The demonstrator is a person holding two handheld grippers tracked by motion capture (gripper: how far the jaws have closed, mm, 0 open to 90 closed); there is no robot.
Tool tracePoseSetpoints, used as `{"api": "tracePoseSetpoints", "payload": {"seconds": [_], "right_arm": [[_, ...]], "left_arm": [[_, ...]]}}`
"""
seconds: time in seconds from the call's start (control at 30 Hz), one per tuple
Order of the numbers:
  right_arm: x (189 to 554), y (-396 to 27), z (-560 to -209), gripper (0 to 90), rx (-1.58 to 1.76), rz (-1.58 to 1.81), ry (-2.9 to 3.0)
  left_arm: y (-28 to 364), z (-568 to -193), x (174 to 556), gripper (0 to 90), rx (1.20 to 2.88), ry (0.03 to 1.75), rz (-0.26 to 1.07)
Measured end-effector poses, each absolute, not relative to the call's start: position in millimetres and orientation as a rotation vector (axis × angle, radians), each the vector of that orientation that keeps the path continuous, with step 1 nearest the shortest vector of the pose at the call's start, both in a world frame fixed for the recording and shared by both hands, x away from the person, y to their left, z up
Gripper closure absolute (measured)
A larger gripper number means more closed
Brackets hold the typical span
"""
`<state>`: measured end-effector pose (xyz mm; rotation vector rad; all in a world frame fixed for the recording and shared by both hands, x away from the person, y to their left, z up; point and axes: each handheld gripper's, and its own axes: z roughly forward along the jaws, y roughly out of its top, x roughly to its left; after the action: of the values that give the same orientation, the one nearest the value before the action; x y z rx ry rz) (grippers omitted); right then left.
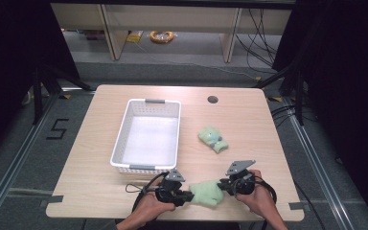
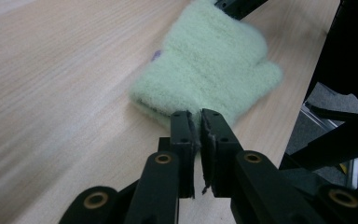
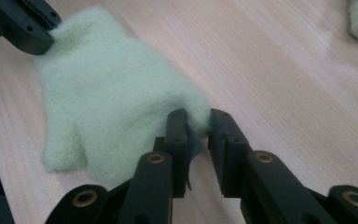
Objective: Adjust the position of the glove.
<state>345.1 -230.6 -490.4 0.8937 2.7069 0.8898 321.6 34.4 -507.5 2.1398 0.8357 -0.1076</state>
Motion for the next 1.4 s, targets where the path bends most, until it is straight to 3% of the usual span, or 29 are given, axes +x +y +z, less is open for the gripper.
{"api": "tracePoseSetpoints", "payload": {"seconds": [0.07,0.1,0.13,0.2,0.33,0.37,0.8,1.4], "right_arm": [[346,-230,-491,75.6,0.898,0.884,2.699],[346,-228,-490,71.0,0.928,0.887,2.677],[346,-228,-490,71.0,0.928,0.887,2.677],[346,-231,-486,61.9,0.962,0.876,2.655],[348,-237,-480,55.5,0.968,0.893,2.617],[351,-241,-476,51.6,0.984,0.896,2.592],[398,-237,-447,49.7,1.079,0.915,2.486],[489,-208,-467,53.5,1.109,0.817,2.466]], "left_arm": [[35,-507,321,79.9,2.144,0.838,-0.12],[35,-505,319,71.7,2.134,0.848,-0.115],[35,-505,319,68.3,2.134,0.848,-0.115],[36,-499,315,59.3,2.122,0.851,-0.098],[42,-494,313,51.3,2.11,0.858,-0.065],[44,-492,312,45.1,2.105,0.867,-0.049],[75,-491,299,33.7,2.065,0.915,0.006],[84,-496,298,29.6,2.068,0.94,0.029]]}}
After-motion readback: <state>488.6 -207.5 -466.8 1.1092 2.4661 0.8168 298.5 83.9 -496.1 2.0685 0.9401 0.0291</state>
